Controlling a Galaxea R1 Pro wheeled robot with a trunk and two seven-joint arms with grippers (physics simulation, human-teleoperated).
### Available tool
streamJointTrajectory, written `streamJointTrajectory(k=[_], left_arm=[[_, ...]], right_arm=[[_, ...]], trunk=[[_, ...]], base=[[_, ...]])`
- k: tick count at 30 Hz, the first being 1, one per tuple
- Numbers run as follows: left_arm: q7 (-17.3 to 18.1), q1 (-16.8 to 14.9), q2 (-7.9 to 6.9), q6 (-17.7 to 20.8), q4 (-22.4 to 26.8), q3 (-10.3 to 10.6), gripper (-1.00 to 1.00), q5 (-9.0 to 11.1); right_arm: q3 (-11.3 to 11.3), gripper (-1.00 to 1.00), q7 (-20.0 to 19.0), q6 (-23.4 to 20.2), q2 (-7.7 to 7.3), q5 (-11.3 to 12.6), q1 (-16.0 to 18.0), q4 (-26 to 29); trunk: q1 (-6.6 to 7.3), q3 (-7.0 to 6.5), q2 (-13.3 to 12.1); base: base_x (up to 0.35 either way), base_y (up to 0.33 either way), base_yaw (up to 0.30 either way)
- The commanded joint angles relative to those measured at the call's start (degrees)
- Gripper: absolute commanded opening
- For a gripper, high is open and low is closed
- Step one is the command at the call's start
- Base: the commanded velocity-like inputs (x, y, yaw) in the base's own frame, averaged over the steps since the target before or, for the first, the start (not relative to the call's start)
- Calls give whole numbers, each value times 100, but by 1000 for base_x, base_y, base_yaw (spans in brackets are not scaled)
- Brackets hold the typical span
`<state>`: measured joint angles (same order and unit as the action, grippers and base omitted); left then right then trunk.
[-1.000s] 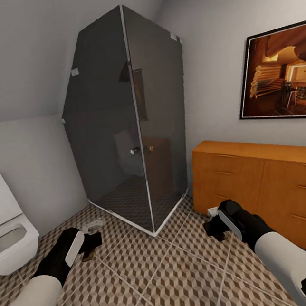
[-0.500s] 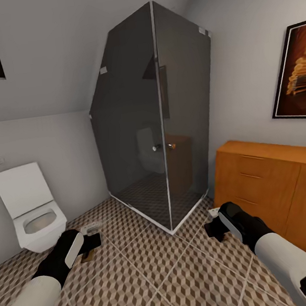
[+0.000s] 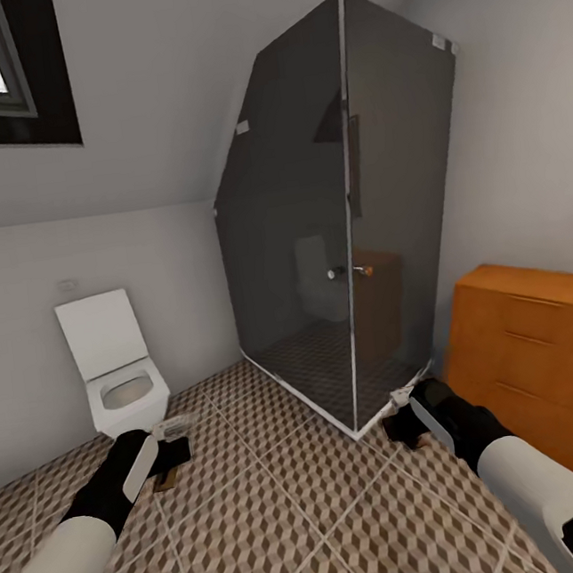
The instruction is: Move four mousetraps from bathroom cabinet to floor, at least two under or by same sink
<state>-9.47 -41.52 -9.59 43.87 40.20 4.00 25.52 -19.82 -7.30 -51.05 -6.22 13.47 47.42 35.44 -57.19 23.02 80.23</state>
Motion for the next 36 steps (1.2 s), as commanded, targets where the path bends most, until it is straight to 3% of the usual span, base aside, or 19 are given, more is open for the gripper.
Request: streamJointTrajectory(k=[1, 11, 36], left_arm=[[-50, -5, -8, 16, 6, 33, -100, 41], [-26, -4, -8, 25, 13, 45, -100, 57], [-11, -4, -15, 34, 201, 62, -100, 50]], right_arm=[[-31, -100, 3, -20, -10, 35, 4, 9], [-37, -100, 16, 194, -10, -26, 4, -298], [-40, -100, 19, 218, -11, -31, 4, -320]], trunk=[[0, 7, 4], [0, 7, 4], [0, 7, 4]], base=[[0, 0, 300], [0, 0, 300], [0, 0, 300]])
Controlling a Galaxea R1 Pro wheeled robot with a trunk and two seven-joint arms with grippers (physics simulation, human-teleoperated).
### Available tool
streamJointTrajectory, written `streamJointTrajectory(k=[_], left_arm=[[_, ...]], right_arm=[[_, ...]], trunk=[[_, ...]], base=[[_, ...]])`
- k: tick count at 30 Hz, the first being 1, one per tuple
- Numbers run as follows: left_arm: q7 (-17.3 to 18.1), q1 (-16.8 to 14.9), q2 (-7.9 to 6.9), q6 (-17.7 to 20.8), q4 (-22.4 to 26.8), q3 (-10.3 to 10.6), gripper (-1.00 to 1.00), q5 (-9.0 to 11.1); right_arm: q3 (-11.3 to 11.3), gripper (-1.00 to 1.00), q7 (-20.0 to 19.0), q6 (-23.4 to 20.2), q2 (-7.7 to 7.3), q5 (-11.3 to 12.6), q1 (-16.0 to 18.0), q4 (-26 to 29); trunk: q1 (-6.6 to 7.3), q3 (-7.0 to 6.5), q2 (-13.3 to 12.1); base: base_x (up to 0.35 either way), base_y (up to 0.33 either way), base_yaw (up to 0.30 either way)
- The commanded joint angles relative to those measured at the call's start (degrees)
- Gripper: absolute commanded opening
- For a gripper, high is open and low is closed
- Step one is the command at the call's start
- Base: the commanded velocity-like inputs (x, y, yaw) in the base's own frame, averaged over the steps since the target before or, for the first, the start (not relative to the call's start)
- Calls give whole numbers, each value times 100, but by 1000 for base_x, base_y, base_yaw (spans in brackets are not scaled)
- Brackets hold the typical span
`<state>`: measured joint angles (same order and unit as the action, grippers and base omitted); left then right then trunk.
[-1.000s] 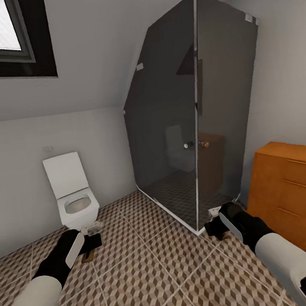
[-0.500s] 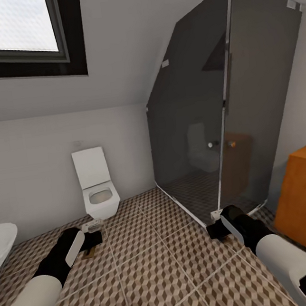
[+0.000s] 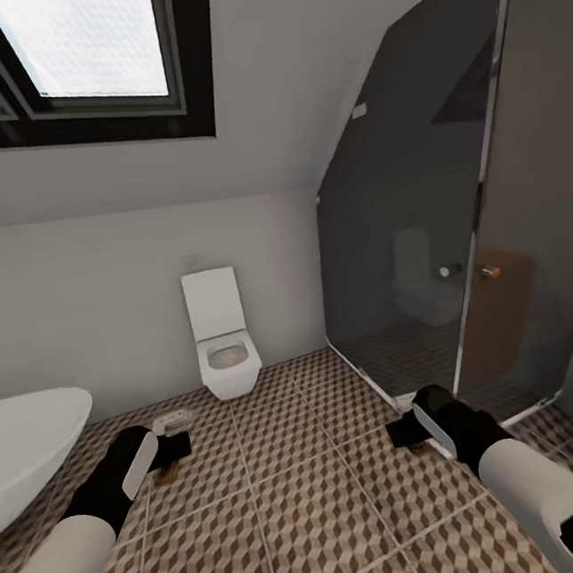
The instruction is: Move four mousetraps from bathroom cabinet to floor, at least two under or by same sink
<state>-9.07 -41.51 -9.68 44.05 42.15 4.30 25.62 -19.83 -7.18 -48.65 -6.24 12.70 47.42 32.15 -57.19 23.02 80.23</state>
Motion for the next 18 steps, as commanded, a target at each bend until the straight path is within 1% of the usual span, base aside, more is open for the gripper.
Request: streamJointTrajectory(k=[1, 9, 13, 18], left_arm=[[-51, -5, -7, 16, 5, 32, -100, 40], [-78, -6, -1, -7, 4, 32, -100, 31], [-97, -5, 0, -38, -35, 29, -100, 28], [-103, -6, 1, -46, -48, 31, -100, 30]], right_arm=[[-38, -100, 6, -22, -10, 47, 5, 10], [-38, -100, 6, -22, -9, 48, 5, 6], [-38, -100, 6, -22, -9, 48, 5, 6], [-33, -100, 6, -4, -31, 57, 5, 2]], trunk=[[0, 7, 4], [0, 7, 4], [0, 7, 4], [0, 7, 4]], base=[[0, 0, 300], [15, 0, 300], [240, 0, 300], [311, 0, 300]])
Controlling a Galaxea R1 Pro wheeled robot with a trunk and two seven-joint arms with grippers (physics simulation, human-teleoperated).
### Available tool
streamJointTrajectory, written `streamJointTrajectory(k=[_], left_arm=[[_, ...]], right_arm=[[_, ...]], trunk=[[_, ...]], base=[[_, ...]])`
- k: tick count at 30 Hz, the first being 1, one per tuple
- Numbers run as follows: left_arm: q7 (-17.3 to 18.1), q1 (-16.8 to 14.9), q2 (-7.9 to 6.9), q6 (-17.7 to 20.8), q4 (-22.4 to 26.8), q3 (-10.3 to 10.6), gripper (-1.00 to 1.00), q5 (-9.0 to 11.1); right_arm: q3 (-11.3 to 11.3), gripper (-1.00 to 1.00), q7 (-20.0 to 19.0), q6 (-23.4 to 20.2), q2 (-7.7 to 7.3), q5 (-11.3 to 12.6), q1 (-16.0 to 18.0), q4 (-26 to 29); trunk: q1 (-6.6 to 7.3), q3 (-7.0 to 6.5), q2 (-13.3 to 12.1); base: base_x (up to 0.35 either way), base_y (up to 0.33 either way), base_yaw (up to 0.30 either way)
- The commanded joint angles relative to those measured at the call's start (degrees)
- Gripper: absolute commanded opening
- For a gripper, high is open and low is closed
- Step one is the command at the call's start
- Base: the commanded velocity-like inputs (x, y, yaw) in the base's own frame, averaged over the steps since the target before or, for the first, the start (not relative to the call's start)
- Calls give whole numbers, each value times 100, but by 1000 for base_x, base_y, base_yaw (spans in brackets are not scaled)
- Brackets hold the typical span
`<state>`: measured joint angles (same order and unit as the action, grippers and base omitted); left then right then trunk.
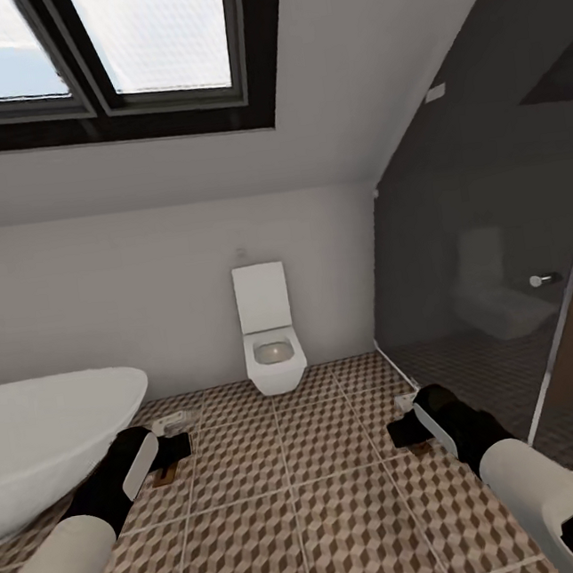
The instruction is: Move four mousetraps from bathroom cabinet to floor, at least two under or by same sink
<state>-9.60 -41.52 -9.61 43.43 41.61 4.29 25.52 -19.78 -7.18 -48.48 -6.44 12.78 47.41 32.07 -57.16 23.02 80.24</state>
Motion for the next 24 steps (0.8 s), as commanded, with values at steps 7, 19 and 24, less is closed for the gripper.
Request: streamJointTrajectory(k=[7, 19, 24], left_arm=[[-43, -5, -6, 32, -9, 41, -100, 41], [-50, -5, 7, 29, -29, 62, -100, 42], [-51, -5, 15, 32, -39, 68, -100, 50]], right_arm=[[-35, -100, 6, 33, -19, 57, 5, 9], [-34, -100, 6, 40, -36, 58, 5, 9], [-34, -100, 6, 40, -32, 58, 5, 9]], trunk=[[-3, 7, 4], [-3, 7, 4], [-3, 7, 4]], base=[[321, 0, 300], [322, -2, 200], [322, -67, 21]])
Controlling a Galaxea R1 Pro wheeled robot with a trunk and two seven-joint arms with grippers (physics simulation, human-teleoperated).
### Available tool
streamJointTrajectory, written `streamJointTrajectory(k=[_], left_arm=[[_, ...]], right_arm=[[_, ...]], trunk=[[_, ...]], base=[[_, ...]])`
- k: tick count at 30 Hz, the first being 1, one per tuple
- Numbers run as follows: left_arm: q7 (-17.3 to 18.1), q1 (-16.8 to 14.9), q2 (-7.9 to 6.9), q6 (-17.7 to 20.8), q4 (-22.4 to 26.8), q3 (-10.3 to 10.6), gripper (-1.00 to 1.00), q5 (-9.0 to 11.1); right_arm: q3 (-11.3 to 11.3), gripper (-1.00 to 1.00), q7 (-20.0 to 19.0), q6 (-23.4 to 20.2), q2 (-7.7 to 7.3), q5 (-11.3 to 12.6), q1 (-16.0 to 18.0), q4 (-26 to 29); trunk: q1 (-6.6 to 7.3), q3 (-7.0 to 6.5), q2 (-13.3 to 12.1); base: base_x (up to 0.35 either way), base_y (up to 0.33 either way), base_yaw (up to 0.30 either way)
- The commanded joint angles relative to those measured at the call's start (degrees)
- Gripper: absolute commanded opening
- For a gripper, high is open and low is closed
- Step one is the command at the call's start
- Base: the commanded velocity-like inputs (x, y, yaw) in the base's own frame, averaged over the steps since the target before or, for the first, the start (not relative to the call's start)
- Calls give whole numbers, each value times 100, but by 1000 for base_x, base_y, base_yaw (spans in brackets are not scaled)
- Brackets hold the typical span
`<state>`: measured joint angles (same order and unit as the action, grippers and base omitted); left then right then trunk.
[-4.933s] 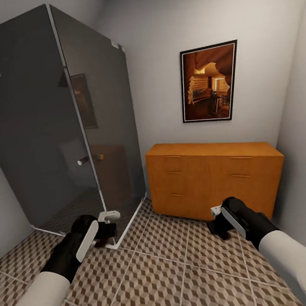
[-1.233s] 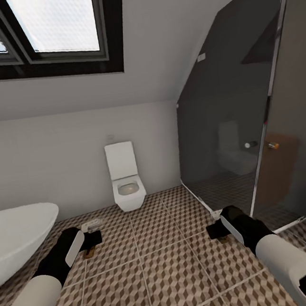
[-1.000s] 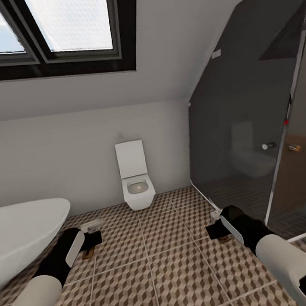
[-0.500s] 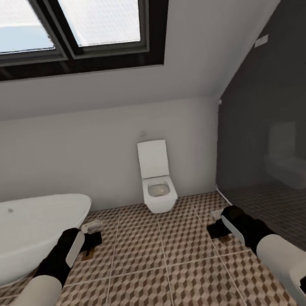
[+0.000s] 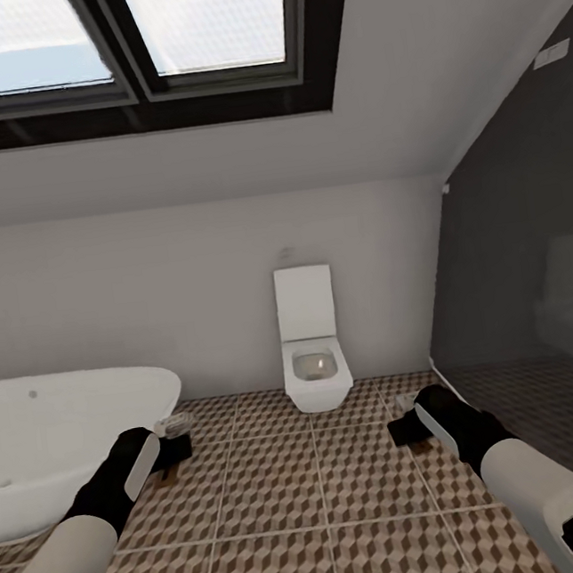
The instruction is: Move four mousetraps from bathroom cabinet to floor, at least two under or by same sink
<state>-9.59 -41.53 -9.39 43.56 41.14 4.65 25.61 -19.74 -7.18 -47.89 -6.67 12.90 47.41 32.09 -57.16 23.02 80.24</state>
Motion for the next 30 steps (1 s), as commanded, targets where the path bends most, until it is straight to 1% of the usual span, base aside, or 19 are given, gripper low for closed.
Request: streamJointTrajectory(k=[1, 23, 30], left_arm=[[-51, -4, -6, 19, 7, 34, -100, 40], [-46, 0, -7, 21, 7, 52, -100, 34], [-51, -4, -5, 26, -5, 54, -100, 40]], right_arm=[[-39, -100, 6, -19, -9, 46, 5, 8], [-39, -100, 6, -23, -17, 46, 5, 8], [-39, -100, 6, -21, -22, 46, 5, 8]], trunk=[[-3, 7, 4], [-3, 7, 4], [-3, 7, 4]], base=[[322, -108, 8], [316, -151, 1], [312, -49, 0]])
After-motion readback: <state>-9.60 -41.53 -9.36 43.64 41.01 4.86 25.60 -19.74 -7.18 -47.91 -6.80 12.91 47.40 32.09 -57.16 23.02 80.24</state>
